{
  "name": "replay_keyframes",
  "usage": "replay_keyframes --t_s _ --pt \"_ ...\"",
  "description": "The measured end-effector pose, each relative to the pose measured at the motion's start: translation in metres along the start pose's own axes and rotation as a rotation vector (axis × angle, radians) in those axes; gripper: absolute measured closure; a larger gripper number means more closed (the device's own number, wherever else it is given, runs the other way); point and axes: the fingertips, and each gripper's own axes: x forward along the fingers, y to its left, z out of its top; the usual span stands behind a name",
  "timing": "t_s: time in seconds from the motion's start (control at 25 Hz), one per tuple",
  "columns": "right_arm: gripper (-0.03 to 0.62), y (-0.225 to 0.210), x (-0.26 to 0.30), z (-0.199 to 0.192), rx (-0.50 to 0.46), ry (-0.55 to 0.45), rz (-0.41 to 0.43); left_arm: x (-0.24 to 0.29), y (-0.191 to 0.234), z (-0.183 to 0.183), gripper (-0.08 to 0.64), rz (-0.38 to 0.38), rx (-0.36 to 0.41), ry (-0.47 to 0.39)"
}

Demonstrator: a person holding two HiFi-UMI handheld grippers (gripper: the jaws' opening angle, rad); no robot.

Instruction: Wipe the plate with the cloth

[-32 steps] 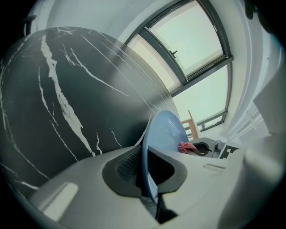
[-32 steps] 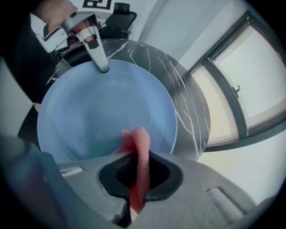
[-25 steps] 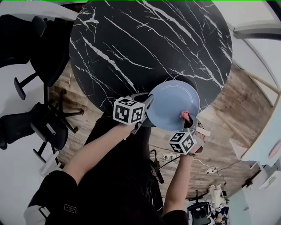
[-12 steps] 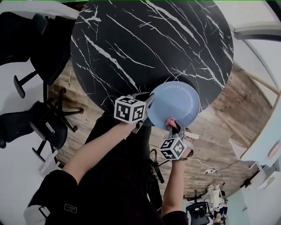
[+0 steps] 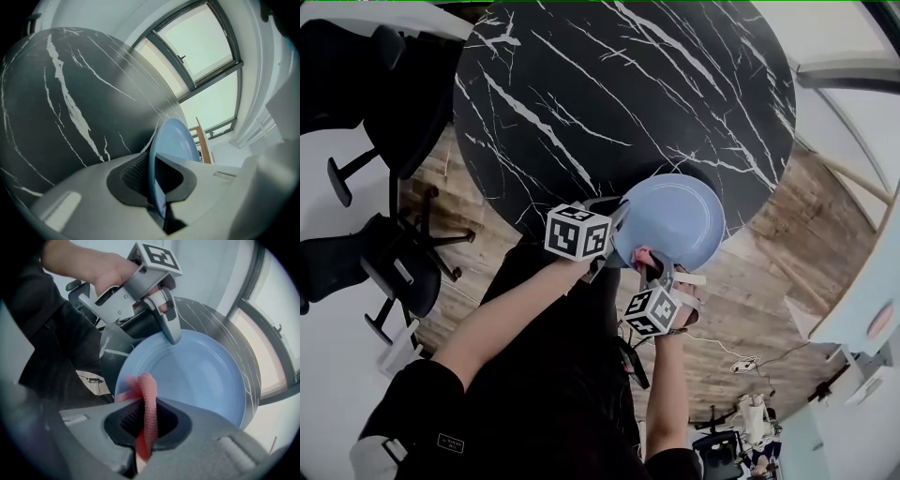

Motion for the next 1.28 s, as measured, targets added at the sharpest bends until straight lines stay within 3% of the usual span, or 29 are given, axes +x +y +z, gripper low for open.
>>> replay_keyframes --t_s 0.32,0.56,1.28 --pt "0.58 0.004 0.007 0.037 -0.028 -0.102 0.017 0.0 -0.001 -0.001 0.538 0.021 0.07 0.013" --pt "0.578 -0.009 0.01 0.052 0.014 -0.138 0.016 0.0 -0.002 -0.003 0.543 0.025 0.117 0.035" --pt "0.58 -0.114 0.017 0.088 0.046 -0.172 -0.109 0.0 -0.003 -0.003 0.543 0.013 0.127 0.055"
